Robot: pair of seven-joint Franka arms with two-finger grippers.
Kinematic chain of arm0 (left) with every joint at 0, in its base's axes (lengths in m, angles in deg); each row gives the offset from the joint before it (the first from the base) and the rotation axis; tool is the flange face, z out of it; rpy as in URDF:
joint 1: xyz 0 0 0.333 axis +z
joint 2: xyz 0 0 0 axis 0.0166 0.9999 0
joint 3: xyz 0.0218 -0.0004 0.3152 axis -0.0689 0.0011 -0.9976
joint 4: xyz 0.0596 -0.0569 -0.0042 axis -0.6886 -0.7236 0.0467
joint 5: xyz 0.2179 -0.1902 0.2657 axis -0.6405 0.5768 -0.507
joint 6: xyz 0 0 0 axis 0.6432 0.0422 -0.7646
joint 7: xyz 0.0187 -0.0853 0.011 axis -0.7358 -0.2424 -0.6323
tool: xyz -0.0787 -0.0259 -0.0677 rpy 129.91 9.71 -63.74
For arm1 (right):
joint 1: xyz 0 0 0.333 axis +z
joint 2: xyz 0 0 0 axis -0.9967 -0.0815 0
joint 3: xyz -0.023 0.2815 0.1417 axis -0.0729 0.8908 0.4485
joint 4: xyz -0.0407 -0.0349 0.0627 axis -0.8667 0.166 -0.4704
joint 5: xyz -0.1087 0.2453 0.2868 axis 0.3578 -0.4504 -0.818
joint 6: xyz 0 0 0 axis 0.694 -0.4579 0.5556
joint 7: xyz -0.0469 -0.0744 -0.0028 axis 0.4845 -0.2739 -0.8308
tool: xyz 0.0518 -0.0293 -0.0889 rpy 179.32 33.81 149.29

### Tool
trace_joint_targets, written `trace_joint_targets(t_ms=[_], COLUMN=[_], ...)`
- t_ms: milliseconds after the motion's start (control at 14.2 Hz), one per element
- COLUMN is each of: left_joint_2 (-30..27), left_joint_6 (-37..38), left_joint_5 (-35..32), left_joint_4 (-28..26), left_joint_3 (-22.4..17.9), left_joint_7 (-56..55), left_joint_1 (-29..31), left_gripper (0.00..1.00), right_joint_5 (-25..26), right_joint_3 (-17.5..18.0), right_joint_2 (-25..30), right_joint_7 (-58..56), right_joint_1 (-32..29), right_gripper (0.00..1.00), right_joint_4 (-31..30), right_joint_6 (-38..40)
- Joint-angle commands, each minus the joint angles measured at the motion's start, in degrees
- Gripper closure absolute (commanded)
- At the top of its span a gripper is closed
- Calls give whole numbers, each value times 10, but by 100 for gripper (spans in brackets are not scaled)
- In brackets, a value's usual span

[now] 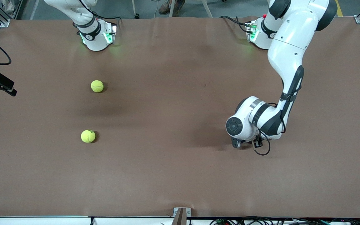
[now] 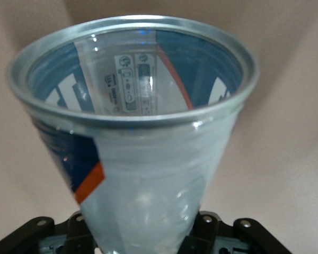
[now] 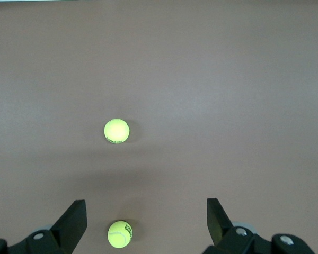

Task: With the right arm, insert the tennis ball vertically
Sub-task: 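Carry the upright tube with the left gripper toward the table middle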

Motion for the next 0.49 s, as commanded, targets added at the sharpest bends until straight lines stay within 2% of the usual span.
trace_joint_targets(t_ms=[0, 141, 424], left_joint_2=[1, -3, -20], left_joint_6=[-13, -13, -13], left_joint_5=[7, 27, 100], left_joint_4=[7, 26, 59], left_joint_3=[4, 6, 51], left_joint_7=[-4, 1, -3], left_joint_1=[0, -4, 2], left_gripper=[46, 46, 47], right_joint_5=[-6, -6, -6], right_joint_3=[3, 3, 3], right_joint_2=[-1, -1, -1], right_joint_7=[-1, -1, -3], right_joint_1=[-6, -6, -6], right_gripper=[0, 0, 0], right_joint_4=[5, 5, 5], right_joint_6=[2, 2, 1])
